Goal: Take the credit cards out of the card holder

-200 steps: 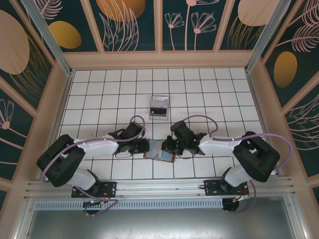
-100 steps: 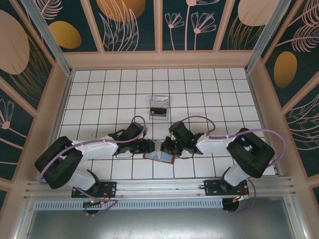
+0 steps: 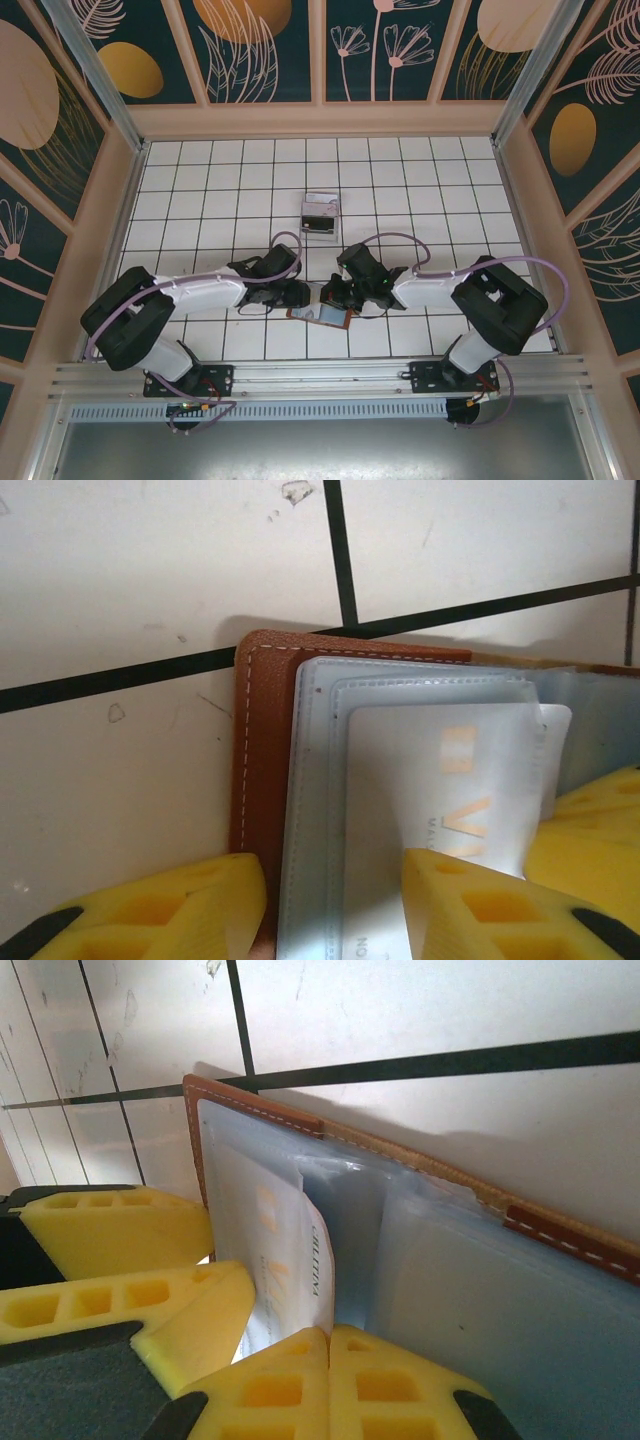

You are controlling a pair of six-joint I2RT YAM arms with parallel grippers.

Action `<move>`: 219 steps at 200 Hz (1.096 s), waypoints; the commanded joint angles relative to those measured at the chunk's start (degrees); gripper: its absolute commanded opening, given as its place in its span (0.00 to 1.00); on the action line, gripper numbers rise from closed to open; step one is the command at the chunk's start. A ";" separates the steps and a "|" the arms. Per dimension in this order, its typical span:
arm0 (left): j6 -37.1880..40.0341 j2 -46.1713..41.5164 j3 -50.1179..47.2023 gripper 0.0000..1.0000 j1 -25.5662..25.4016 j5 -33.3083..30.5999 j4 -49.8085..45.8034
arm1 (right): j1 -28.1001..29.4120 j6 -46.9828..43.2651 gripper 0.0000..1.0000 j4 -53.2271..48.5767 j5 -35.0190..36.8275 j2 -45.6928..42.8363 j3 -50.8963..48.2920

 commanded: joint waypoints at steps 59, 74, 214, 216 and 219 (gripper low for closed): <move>0.96 7.54 -3.07 0.40 -1.08 -9.28 -13.80 | -0.20 0.15 0.02 -5.38 2.89 -3.67 -0.24; 0.88 7.62 -3.01 0.40 -1.15 -9.13 -13.71 | -0.42 0.17 0.02 -5.94 3.29 -4.66 -0.61; -0.01 4.38 -3.05 0.45 -1.08 -7.39 -12.99 | -1.39 -4.52 0.00 -18.32 8.54 -13.67 1.34; -0.07 4.19 -3.06 0.45 -1.08 -7.16 -12.81 | -1.44 -4.69 0.00 -18.49 8.56 -13.83 1.43; -0.09 4.00 -3.10 0.45 -1.14 -6.91 -12.57 | -1.48 -5.02 0.00 -18.76 8.71 -14.01 1.62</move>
